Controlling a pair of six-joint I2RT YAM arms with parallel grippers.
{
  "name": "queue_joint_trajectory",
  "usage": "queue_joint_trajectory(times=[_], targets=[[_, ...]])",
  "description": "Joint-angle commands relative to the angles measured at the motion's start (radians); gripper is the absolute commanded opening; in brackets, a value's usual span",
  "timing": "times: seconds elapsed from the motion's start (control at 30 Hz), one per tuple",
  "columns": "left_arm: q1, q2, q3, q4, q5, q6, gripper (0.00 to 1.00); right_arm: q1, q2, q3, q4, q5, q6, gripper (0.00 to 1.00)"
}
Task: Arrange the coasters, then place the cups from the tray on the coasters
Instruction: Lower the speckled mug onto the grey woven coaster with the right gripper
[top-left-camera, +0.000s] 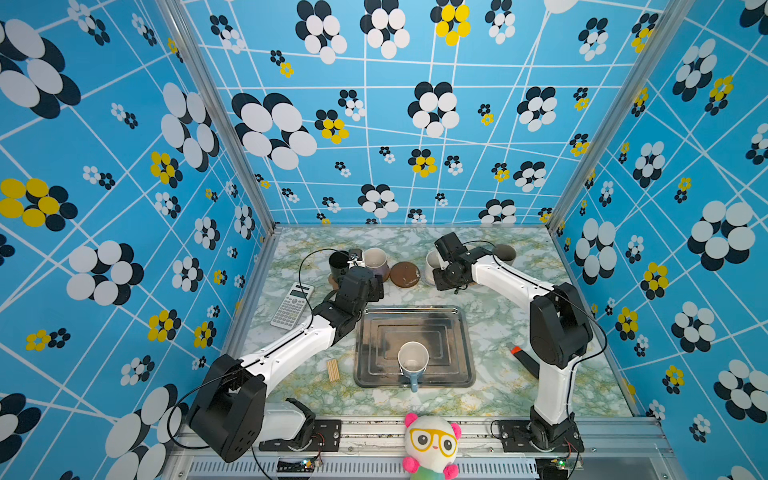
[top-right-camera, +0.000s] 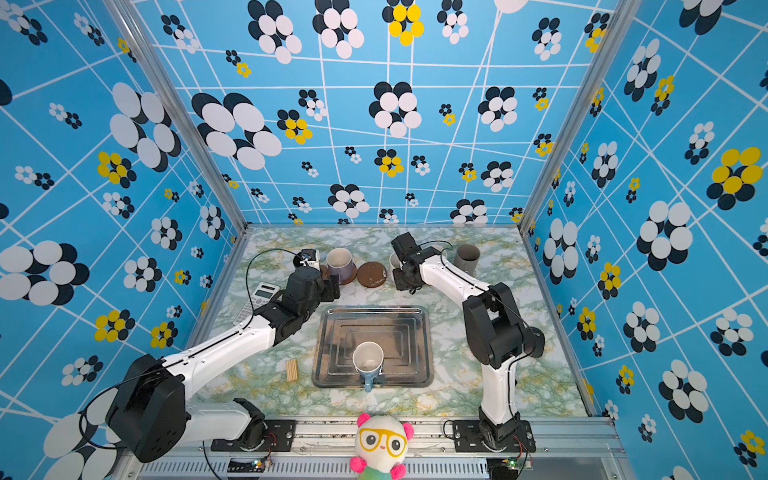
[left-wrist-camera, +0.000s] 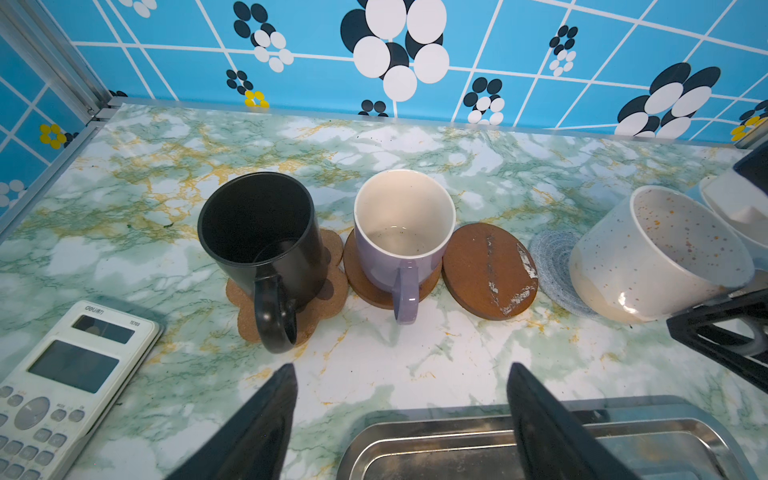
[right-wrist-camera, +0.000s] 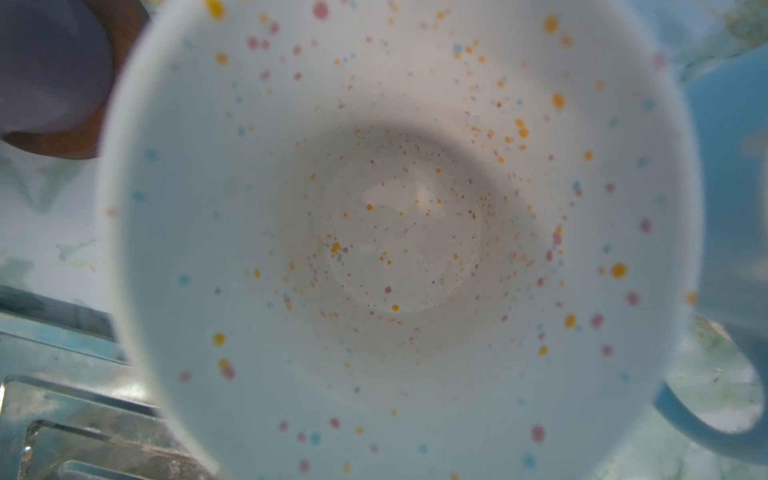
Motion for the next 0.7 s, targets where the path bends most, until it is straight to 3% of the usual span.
queue_joint_trajectory(times=[0.0, 0.67], targets=[[0.012, -0.029, -0.015, -0.009, 0.0, -0.004, 0.81, -0.006, -0.006, 0.072, 0.033, 0.003, -0.021, 0.0], [0.014, -0.026, -0.015, -0.012, 0.0, -0.005, 0.8, -0.023, 0.041, 0.098, 0.034, -0.003, -0.017, 0.0]])
